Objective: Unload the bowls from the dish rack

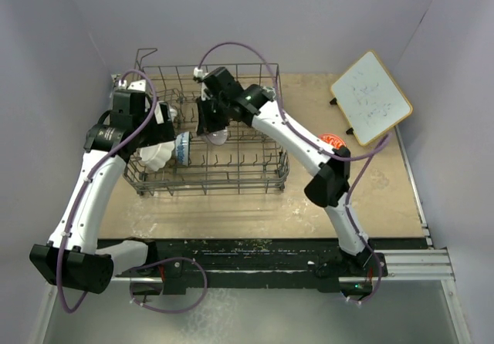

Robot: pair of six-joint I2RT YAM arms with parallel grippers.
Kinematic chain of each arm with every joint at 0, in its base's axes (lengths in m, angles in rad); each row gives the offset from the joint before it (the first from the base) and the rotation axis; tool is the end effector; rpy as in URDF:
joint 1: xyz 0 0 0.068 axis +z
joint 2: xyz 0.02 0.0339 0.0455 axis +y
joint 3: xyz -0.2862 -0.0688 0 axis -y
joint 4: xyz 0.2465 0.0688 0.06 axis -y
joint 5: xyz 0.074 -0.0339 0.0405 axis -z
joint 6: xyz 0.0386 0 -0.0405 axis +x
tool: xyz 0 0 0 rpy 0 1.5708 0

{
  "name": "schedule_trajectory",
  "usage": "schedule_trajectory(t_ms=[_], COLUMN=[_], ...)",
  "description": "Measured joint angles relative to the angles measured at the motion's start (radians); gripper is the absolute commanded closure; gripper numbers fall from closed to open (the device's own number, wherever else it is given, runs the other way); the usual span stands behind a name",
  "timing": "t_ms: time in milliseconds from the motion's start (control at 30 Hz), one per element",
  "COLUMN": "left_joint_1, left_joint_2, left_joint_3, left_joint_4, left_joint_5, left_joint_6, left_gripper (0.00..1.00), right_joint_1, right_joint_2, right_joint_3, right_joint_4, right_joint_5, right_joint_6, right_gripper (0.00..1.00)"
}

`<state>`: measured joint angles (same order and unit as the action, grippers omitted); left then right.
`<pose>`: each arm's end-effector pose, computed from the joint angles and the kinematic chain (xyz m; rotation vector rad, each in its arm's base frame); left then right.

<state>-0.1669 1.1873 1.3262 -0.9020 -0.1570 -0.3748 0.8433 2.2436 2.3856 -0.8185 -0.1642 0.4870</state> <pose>0.2276 -0.0322 0.3950 -0.3187 2.3020 -0.0895 0.3419 0.3935 0.3614 -0.5171 2.3387 0.8633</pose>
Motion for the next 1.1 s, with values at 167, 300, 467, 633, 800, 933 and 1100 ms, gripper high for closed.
schedule_trajectory(t_ms=[167,300,467,633,800,933,1100], left_joint_1=[0.000,0.000,0.000,0.000,0.000,0.000,0.000], left_joint_2=[0.010,0.021,0.034,0.039,0.039,0.042,0.063], left_joint_3=[0.000,0.000,0.000,0.000,-0.005,-0.016,-0.016], left_joint_4=[0.009,0.019,0.026,0.033,0.051,0.051,0.058], left_joint_5=[0.013,0.022,0.032,0.044,0.061,0.071,0.087], left_joint_6=[0.000,0.000,0.000,0.000,0.000,0.001,0.001], left_gripper=[0.01,0.01,0.01,0.01,0.01,0.01,0.01], right_joint_1=[-0.036,-0.084,-0.195,-0.370,-0.495,-0.519,-0.536], right_joint_2=[-0.135,-0.231,-0.396,-0.568,-0.714,-0.805,-0.823], right_joint_3=[0.000,-0.033,-0.242,-0.501,-0.690,-0.818,-0.930], right_joint_4=[-0.012,-0.018,-0.002,0.005,0.019,0.028,0.056], right_joint_5=[0.063,0.107,0.151,0.168,0.209,0.217,0.258], right_joint_6=[-0.008,-0.016,-0.027,-0.034,-0.048,-0.054,-0.073], right_gripper=[1.00,1.00,1.00,1.00,1.00,1.00,1.00])
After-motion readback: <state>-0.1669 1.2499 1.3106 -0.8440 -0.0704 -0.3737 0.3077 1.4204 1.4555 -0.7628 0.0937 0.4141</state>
